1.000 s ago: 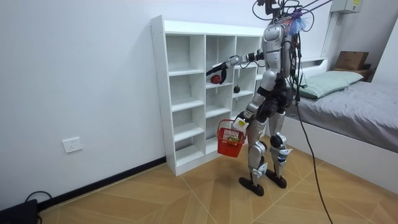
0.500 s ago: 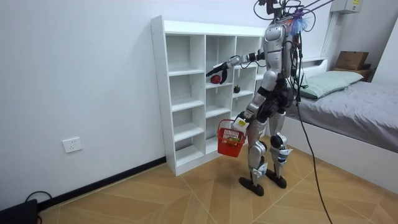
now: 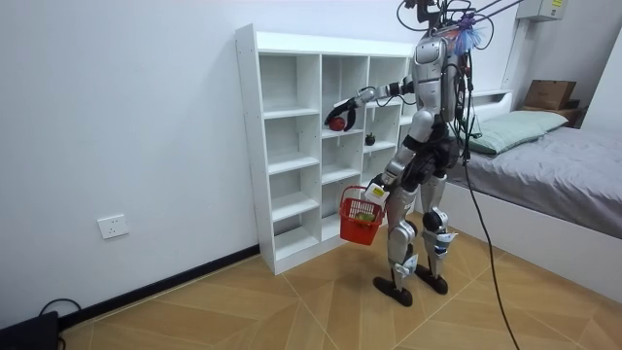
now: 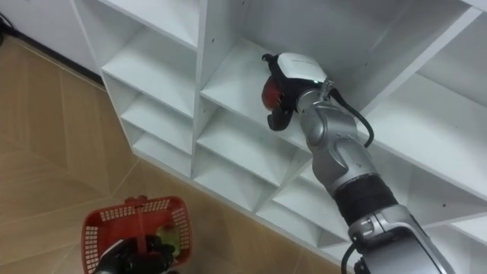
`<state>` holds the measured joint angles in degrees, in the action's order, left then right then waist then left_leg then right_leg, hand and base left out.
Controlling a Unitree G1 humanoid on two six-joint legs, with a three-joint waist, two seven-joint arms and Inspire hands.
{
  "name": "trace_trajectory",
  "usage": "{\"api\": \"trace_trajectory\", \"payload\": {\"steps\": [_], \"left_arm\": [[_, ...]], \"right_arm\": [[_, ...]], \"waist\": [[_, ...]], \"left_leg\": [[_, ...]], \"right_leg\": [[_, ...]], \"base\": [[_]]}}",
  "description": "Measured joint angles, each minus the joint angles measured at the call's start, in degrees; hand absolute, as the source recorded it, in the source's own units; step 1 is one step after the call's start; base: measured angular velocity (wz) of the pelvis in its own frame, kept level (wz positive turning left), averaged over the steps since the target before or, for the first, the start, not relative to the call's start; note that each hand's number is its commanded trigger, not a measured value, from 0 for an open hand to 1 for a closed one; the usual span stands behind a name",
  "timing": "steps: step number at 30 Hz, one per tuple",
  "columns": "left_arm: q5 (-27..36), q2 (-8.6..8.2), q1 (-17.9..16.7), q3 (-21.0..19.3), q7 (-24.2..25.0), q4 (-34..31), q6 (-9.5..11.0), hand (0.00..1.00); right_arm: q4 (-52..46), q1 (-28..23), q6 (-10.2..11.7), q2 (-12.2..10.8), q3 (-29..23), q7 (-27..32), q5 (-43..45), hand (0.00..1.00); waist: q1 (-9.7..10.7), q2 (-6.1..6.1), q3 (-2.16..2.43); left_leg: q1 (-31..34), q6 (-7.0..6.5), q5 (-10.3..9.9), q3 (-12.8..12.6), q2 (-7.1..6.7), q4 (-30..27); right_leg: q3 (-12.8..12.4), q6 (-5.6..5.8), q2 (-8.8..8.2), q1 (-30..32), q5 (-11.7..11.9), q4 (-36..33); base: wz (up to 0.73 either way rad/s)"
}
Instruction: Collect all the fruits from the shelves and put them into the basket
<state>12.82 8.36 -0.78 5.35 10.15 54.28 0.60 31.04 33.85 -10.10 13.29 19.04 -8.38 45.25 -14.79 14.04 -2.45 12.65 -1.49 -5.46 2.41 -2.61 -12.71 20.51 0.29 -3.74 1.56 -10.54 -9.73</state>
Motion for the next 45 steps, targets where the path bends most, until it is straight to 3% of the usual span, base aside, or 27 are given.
{"api": "trace_trajectory", "payload": {"steps": [27, 34, 39, 45], "left_arm": [[0.0, -0.15, 0.1, 0.0, -0.7, -0.1, -0.2, 1.0], [0.1, -0.01, 0.3, 0.1, -0.8, -0.3, -0.2, 1.0], [0.0, -0.03, 0.1, 0.5, -0.8, -0.9, -0.8, 1.0], [0.1, -1.0, 0.7, 1.8, -1.1, -1.8, -2.1, 1.0]], "right_arm": [[0.0, 0.0, -2.0, 0.3, -0.1, -0.6, 2.6, 1.0], [-2.3, 0.0, -1.9, 0.3, -1.0, -0.5, 2.6, 1.0], [-9.7, 0.0, -1.8, 0.3, -2.9, 0.2, 2.5, 1.0], [-13.9, -1.9, -1.1, 0.2, -2.8, 0.7, 2.1, 1.0]], "waist": [[0.0, 0.1, 0.12], [0.9, 0.08, 0.19], [2.1, -0.68, 0.6], [4.0, -2.39, 0.65]], "left_leg": [[0.0, 0.0, 0.0, 0.0, 0.05, 0.0], [0.5, -0.01, 0.0, -0.3, 0.06, -0.1], [0.5, -0.02, 0.0, -0.7, 0.14, -0.2], [-0.7, -0.12, -0.1, -1.5, 0.56, -0.5]], "right_leg": [[-0.1, 0.0, -0.01, 0.5, 0.0, -0.1], [-0.1, 0.0, -0.04, 0.5, 0.0, -0.1], [-1.0, 0.0, -0.05, 0.7, 0.0, -0.1], [-2.7, 0.0, -0.09, -0.4, 0.0, 0.0]], "base": [[0.0], [0.0], [-0.02], [-0.07]]}}
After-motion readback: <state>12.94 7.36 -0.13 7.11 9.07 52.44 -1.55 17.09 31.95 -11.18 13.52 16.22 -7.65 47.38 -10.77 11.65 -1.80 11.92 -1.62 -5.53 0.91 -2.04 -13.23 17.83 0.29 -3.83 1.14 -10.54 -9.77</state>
